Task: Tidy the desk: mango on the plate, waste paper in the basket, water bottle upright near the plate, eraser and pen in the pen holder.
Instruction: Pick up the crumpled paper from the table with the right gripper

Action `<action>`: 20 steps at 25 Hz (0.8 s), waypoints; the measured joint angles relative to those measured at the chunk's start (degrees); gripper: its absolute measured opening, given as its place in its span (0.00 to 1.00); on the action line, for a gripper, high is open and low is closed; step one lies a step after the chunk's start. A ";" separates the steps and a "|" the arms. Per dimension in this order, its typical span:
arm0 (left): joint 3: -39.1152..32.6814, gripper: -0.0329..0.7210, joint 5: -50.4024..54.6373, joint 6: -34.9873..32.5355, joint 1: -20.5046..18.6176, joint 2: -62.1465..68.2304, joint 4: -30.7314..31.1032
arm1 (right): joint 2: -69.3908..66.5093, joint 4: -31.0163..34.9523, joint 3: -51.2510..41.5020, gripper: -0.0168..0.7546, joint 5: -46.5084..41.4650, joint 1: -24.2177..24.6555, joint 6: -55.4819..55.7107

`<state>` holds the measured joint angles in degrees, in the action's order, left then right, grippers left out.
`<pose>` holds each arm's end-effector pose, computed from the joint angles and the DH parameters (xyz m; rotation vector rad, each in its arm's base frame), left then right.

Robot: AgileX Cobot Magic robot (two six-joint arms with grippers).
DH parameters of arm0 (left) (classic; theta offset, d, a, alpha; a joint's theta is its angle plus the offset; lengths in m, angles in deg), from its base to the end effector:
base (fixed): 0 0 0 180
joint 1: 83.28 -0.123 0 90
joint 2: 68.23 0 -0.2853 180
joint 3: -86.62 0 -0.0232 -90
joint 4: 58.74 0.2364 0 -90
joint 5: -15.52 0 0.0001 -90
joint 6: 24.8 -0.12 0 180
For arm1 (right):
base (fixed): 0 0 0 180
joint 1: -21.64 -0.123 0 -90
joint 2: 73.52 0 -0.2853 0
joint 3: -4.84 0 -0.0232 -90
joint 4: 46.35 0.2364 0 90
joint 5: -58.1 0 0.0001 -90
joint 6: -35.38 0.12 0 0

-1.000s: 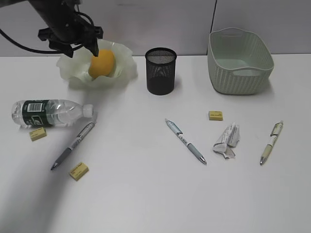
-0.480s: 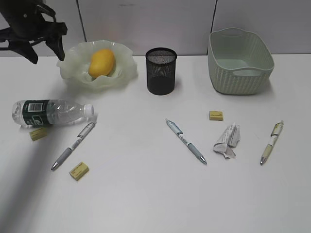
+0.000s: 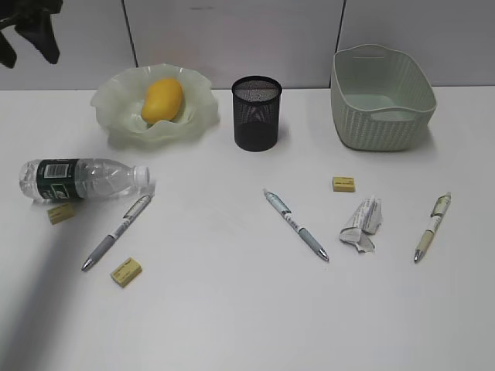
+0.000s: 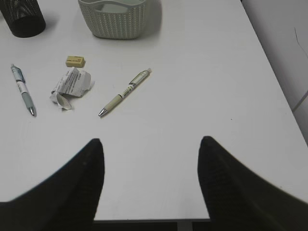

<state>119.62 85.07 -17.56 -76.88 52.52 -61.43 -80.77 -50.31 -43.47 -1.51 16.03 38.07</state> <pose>0.4241 -0.0529 0.2900 -0.0306 2.7507 -0.1302 0.0079 -0.0064 0.2609 -0.0483 2.0077 0.0103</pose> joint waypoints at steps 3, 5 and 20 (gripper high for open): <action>-7.66 0.68 0.13 0.00 0.00 -6.36 1.52 | 0.00 0.00 0.00 0.66 0.00 0.00 0.00; -12.15 0.68 0.12 0.00 0.00 -11.36 1.81 | 0.00 0.00 0.00 0.66 0.00 0.00 0.00; -41.39 0.68 -1.97 -0.07 0.00 -50.82 5.56 | 0.00 0.00 0.00 0.66 0.00 0.00 0.00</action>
<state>78.22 83.10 -17.63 -76.88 1.69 -55.87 -80.77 -50.31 -43.47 -1.51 16.03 38.07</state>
